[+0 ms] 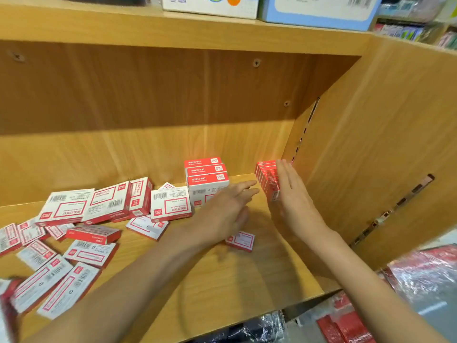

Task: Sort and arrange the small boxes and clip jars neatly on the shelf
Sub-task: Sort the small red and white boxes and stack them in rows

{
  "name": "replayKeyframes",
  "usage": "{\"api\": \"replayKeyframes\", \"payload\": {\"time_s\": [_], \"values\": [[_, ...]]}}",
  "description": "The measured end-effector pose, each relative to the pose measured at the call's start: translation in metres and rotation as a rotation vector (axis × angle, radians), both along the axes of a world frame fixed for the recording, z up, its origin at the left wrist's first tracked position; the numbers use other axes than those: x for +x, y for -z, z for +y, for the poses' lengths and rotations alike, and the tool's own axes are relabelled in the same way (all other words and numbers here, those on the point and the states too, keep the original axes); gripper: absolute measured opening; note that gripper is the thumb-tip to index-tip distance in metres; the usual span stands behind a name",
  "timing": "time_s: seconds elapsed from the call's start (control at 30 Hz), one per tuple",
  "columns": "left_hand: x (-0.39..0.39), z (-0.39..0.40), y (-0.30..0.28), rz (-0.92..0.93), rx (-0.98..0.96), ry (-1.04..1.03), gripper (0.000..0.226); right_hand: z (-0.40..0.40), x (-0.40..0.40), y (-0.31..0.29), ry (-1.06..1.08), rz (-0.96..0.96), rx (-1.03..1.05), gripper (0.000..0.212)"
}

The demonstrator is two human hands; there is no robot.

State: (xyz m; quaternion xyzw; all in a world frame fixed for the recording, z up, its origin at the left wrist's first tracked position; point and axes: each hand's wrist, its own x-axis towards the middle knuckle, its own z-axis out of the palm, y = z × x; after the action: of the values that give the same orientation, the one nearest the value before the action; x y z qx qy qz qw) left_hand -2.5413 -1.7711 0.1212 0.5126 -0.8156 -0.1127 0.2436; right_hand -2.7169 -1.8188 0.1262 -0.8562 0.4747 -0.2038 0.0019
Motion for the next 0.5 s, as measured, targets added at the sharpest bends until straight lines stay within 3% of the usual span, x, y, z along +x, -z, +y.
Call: {"api": "replayKeyframes", "payload": {"time_s": [0.1,0.2,0.37,0.5], "values": [[0.047,0.047,-0.008,0.024,-0.174,-0.134,0.039,0.028,0.027,-0.002,-0.057,-0.310,0.031,0.055],[0.097,0.086,-0.001,-0.030,-0.180,-0.288,0.037,0.060,0.068,0.015,-0.265,-0.422,0.037,0.064],[0.166,0.139,0.009,-0.078,-0.130,-0.533,0.040,0.097,0.149,0.030,-0.536,-0.311,0.139,0.055],[0.207,0.194,0.021,-0.049,-0.093,-0.760,0.042,0.114,0.200,0.048,-0.802,-0.097,0.209,0.050]]}}
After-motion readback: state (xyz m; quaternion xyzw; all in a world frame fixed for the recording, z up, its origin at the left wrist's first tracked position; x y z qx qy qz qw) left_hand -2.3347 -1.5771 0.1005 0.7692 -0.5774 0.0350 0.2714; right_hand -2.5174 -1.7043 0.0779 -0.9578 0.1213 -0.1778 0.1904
